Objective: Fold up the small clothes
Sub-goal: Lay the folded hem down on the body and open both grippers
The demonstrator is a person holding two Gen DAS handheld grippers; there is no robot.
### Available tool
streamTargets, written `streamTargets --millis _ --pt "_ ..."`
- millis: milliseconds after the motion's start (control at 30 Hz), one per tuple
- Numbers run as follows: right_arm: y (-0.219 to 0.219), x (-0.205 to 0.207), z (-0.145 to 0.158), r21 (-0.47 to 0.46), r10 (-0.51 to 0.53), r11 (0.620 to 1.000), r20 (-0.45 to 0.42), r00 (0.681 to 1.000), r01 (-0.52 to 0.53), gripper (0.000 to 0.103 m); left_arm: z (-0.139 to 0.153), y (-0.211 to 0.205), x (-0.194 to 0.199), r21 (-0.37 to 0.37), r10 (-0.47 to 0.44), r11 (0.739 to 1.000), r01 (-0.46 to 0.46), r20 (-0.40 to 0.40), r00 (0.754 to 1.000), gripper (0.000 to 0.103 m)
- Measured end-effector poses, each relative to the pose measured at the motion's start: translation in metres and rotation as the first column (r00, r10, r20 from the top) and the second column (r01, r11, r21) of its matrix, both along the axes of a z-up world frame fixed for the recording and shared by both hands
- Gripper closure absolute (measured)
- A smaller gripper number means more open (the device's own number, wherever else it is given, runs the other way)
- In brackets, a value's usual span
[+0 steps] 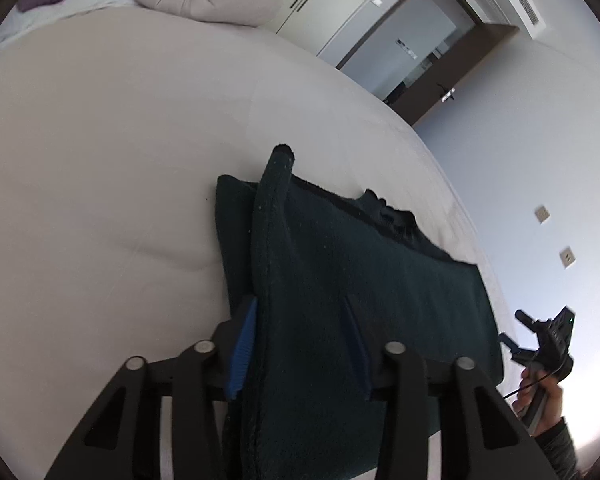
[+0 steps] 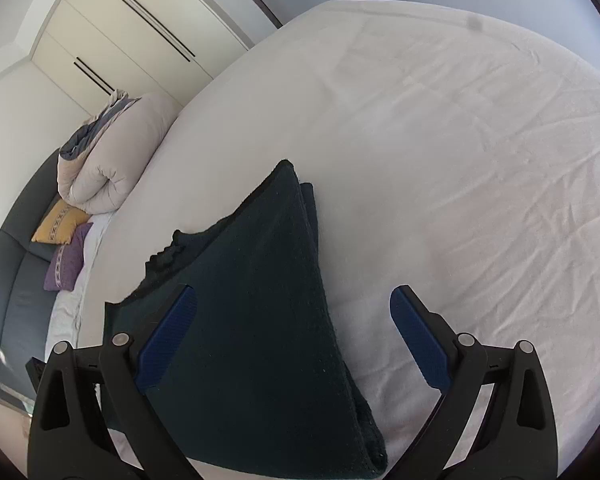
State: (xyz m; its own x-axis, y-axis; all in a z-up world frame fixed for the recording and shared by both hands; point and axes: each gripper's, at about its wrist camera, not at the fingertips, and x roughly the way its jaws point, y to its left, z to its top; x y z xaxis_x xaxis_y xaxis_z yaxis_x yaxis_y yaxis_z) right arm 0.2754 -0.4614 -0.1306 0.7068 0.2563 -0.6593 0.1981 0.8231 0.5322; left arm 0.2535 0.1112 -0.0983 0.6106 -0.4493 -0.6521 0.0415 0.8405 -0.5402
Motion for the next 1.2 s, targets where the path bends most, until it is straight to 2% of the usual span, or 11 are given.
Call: streamTargets --millis 33,100,167,233,467,800,900,967,1033,1100,1200 --pt "0.001 -0.002 -0.002 -0.003 0.003 1.000 -0.005 1.000 -0.003 0.004 -0.002 -0.001 0.000 0.011 -0.003 1.000 0.003 -0.003 1.000 0.068" --pt "0.000 -0.007 -0.004 -0.005 0.003 1.000 -0.012 1.000 -0.003 0.004 -0.004 -0.001 0.000 0.034 0.004 0.999 -0.004 -0.002 1.000 0.084" --pt "-0.001 -0.012 -0.004 -0.010 -0.007 1.000 -0.007 1.000 0.007 0.004 -0.003 0.002 -0.002 0.054 0.020 0.998 -0.021 0.008 1.000 0.086" --pt "-0.002 -0.015 -0.005 -0.004 -0.009 1.000 -0.008 1.000 0.009 0.004 -0.003 0.003 -0.003 0.066 0.023 0.998 -0.024 0.009 1.000 0.096" --pt "0.000 -0.021 -0.015 -0.034 0.002 0.999 -0.043 0.999 -0.004 0.004 -0.011 0.003 -0.010 0.102 -0.030 0.994 0.032 -0.019 0.999 0.099" --pt "0.006 -0.041 -0.016 -0.091 0.046 0.995 -0.053 0.998 -0.050 0.004 -0.024 0.036 -0.035 -0.015 0.069 0.997 -0.070 -0.051 0.996 0.098" --pt "0.007 -0.041 -0.022 -0.100 0.049 0.993 -0.078 0.996 -0.056 0.004 -0.032 0.035 -0.032 -0.040 0.045 0.998 -0.047 -0.062 0.997 0.098" --pt "0.008 -0.043 -0.023 -0.101 0.043 0.994 -0.076 0.996 -0.050 0.004 -0.032 0.036 -0.030 -0.034 0.045 0.998 -0.048 -0.064 0.997 0.094" --pt "0.008 -0.046 -0.022 -0.111 0.042 0.993 -0.073 0.996 -0.050 0.004 -0.032 0.039 -0.030 -0.044 0.058 0.997 -0.061 -0.070 0.996 0.081" --pt "0.009 -0.049 -0.021 -0.136 0.038 0.990 -0.069 0.997 -0.047 0.004 -0.033 0.042 -0.032 -0.066 0.068 0.995 -0.073 -0.071 0.995 0.061" --pt "0.009 -0.055 -0.019 -0.178 0.025 0.983 -0.056 0.998 -0.035 0.014 -0.029 0.042 -0.037 -0.063 0.084 0.994 -0.088 -0.053 0.995 0.044"
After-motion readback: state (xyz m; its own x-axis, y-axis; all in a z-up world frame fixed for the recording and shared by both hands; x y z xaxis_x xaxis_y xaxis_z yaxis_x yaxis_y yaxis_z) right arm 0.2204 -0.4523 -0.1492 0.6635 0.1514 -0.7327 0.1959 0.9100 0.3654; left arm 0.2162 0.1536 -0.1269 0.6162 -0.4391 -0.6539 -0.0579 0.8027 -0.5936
